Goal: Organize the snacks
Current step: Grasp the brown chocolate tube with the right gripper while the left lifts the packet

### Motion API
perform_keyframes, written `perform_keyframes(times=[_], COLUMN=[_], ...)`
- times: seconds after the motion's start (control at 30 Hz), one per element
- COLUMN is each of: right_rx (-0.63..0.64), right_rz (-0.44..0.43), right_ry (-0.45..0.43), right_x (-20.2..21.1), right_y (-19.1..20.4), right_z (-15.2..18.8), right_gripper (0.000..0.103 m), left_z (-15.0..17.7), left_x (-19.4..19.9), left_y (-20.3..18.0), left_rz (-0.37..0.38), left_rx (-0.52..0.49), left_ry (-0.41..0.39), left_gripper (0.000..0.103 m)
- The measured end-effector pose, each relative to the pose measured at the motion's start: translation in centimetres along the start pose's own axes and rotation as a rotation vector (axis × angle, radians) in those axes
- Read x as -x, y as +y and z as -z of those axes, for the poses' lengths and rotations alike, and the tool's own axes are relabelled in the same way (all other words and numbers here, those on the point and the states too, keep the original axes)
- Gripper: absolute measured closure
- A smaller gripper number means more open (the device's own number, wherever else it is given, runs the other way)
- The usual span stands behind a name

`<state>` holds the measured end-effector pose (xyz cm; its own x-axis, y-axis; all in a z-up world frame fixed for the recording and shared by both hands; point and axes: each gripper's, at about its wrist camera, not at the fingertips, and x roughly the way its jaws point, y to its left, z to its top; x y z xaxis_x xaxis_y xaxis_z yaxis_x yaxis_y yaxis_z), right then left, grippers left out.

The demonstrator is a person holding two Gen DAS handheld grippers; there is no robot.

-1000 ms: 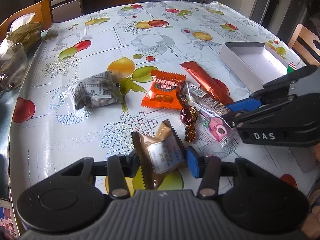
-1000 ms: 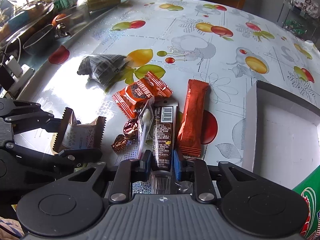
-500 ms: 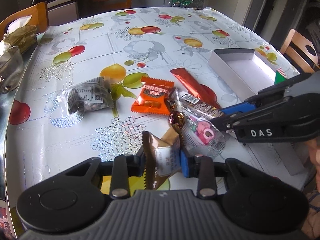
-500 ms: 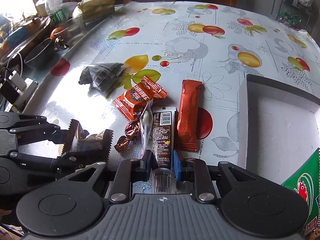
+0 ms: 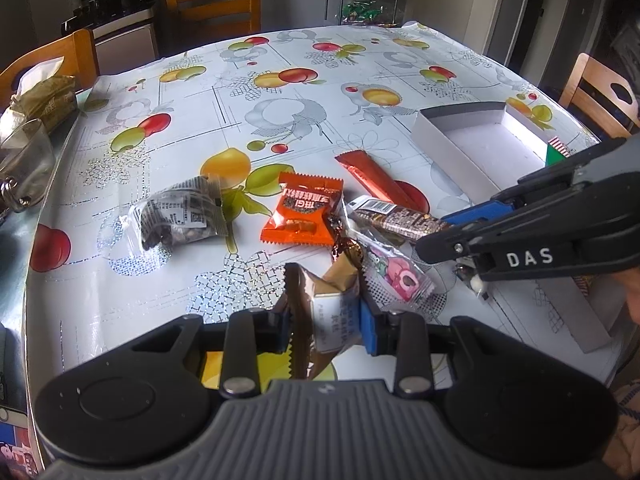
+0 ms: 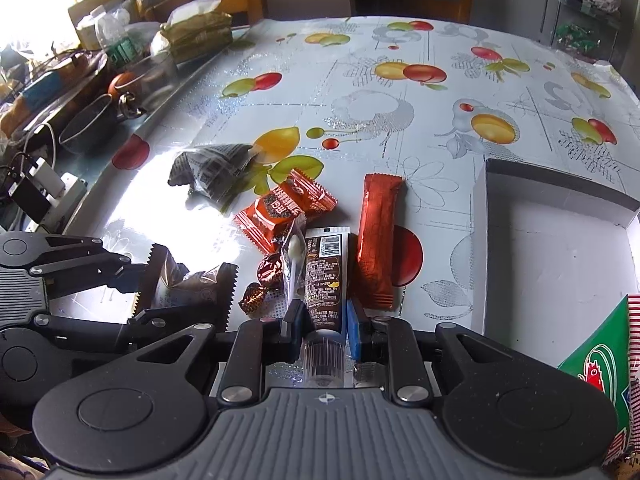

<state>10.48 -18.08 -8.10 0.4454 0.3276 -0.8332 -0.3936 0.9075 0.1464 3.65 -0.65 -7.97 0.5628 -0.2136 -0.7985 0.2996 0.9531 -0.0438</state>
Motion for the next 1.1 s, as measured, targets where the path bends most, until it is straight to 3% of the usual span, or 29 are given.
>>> perform_keyframes(times=[1.1], right_rx=[-0.044], right_rz=[0.004], right_ry=[-0.116], right_x=[5.1], right_y=[-2.2], right_z=[0.3], right_gripper=[0.080], left_z=[-1.9], left_x=[1.1], left_y=[-2.9], left_rz=[-0.005], left_rx=[-0.035], left_ry=[-0.065], left_gripper=[0.072])
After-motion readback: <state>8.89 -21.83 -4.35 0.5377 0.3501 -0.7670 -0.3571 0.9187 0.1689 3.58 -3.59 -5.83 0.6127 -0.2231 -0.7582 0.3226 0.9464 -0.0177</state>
